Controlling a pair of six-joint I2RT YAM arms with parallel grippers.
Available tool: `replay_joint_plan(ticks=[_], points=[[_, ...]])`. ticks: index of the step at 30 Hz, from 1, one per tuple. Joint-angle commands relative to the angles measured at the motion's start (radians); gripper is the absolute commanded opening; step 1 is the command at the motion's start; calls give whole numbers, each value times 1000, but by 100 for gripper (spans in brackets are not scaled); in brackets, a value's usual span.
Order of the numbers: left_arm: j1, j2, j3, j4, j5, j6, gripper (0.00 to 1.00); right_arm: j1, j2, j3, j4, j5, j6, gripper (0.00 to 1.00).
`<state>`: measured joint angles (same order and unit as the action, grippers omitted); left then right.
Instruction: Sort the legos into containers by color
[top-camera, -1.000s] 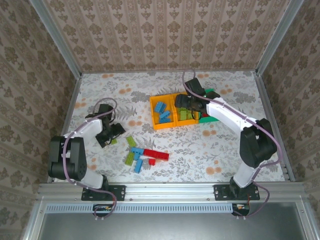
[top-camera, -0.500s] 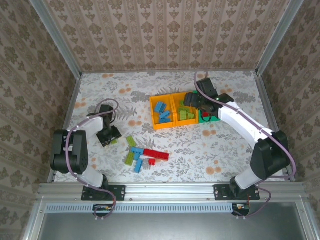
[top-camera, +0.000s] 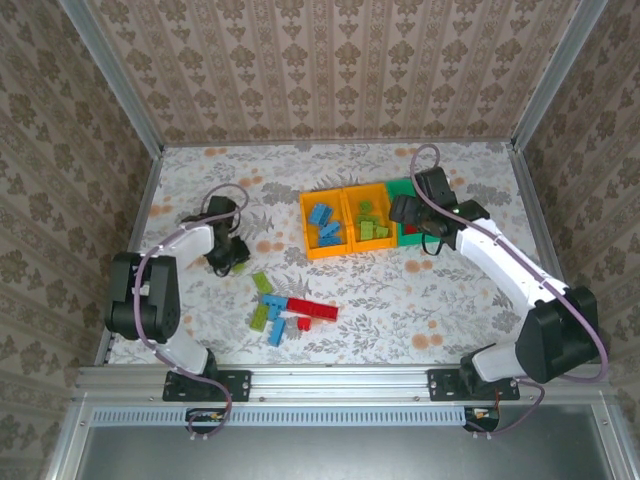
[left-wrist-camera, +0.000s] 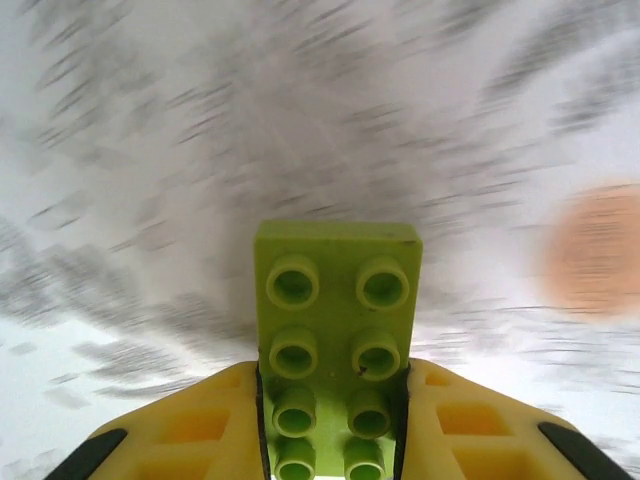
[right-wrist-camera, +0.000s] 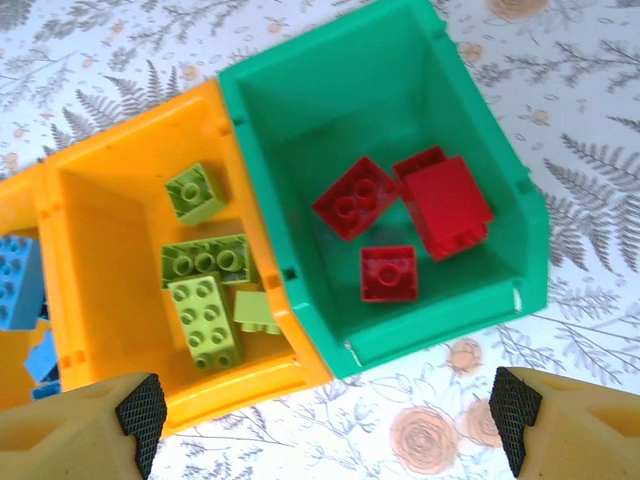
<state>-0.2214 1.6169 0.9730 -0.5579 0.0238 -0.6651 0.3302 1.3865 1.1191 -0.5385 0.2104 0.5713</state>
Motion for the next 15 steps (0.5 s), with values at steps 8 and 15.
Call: replay_joint_plan(ticks=[8,15], points=[[-259,181,489,202,190,93,33,1,-91,-161,-10,-11,-34,86],[-371,434,791,241,320,119,33,0,-148,-222,-18,-10,13,86]])
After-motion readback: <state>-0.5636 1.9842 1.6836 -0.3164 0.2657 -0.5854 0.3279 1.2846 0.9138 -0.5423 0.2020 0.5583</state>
